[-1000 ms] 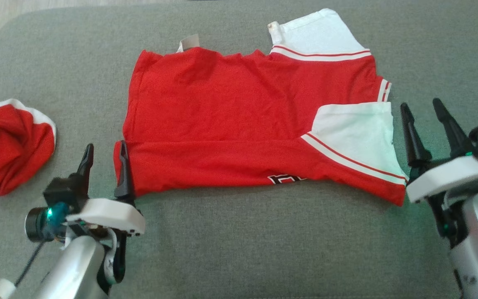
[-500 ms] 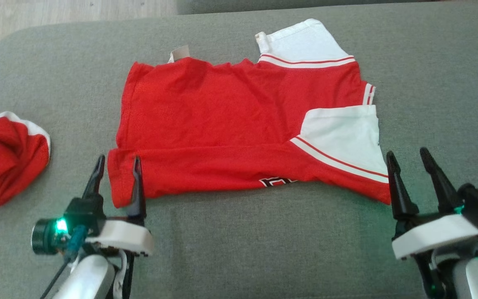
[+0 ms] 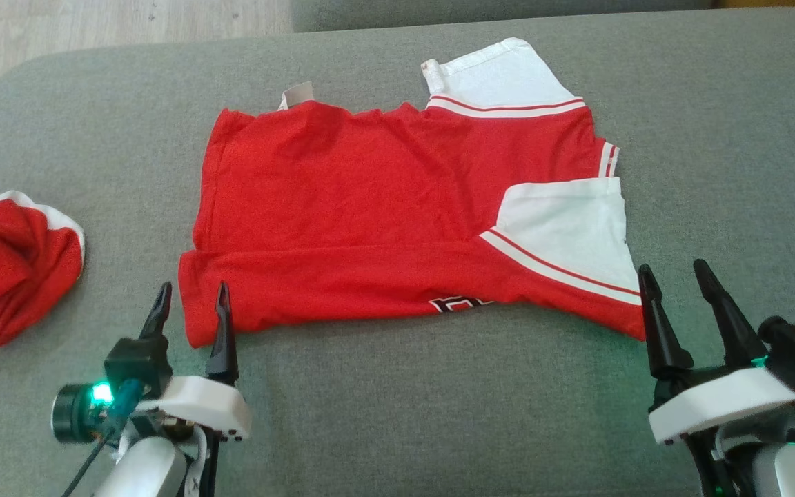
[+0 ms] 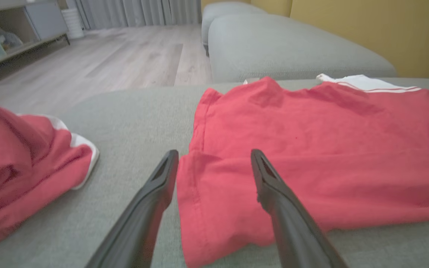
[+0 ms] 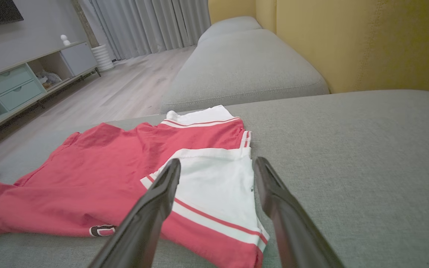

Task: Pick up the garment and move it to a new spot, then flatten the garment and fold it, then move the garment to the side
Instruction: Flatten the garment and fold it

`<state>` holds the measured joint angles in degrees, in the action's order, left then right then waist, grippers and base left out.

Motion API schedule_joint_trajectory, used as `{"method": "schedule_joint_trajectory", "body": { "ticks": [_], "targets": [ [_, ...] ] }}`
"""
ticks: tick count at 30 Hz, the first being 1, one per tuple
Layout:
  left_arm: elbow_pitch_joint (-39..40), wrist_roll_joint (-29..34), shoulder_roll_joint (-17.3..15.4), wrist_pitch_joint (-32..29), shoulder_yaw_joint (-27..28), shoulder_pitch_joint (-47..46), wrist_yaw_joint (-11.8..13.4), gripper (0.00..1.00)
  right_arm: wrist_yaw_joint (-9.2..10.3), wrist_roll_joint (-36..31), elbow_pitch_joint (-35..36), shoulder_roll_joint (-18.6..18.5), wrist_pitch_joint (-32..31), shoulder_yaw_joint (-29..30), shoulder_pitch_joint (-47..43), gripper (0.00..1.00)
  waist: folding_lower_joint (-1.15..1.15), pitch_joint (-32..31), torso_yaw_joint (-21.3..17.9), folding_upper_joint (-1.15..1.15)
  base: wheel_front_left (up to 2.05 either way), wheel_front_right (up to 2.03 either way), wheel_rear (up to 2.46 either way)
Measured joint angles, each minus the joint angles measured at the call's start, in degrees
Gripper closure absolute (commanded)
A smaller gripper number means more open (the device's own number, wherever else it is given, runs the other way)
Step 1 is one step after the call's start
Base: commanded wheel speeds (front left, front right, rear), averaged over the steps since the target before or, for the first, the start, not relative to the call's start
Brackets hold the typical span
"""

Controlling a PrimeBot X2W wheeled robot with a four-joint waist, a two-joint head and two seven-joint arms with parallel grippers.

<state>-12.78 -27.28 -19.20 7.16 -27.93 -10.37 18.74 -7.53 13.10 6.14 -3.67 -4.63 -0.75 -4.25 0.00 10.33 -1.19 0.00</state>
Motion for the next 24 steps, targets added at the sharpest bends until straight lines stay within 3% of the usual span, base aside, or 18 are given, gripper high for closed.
{"method": "schedule_joint_trajectory", "body": {
  "ticks": [4,11,19,24],
  "targets": [
    [-1.96,-2.8,0.21,-3.26,-0.12,0.28,-0.76,0.0,0.0,0.0,-2.42,0.16,-0.81,1.36,0.0,0.0,0.0,0.08,-0.06,0.0,0.0,0.0,0.0],
    [-5.93,-6.21,0.43,-9.59,-0.75,0.45,-2.42,0.0,0.0,0.73,-13.14,-0.65,-2.23,2.53,0.41,0.0,0.0,1.2,-0.18,0.0,0.0,0.0,0.0],
    [-5.44,-9.17,0.54,-16.14,-1.24,-1.37,-3.92,0.0,0.0,3.85,-21.45,-2.25,-5.44,-1.43,7.58,0.0,0.0,2.68,0.16,0.0,0.0,0.0,0.0],
    [-4.36,-11.59,0.3,-18.55,-1.11,-2.1,-5.5,0.0,0.0,6.47,-22.68,-3.5,-8.5,-3.66,8.71,0.0,0.0,3.1,0.33,0.0,0.0,0.0,0.0]
  ]
}}
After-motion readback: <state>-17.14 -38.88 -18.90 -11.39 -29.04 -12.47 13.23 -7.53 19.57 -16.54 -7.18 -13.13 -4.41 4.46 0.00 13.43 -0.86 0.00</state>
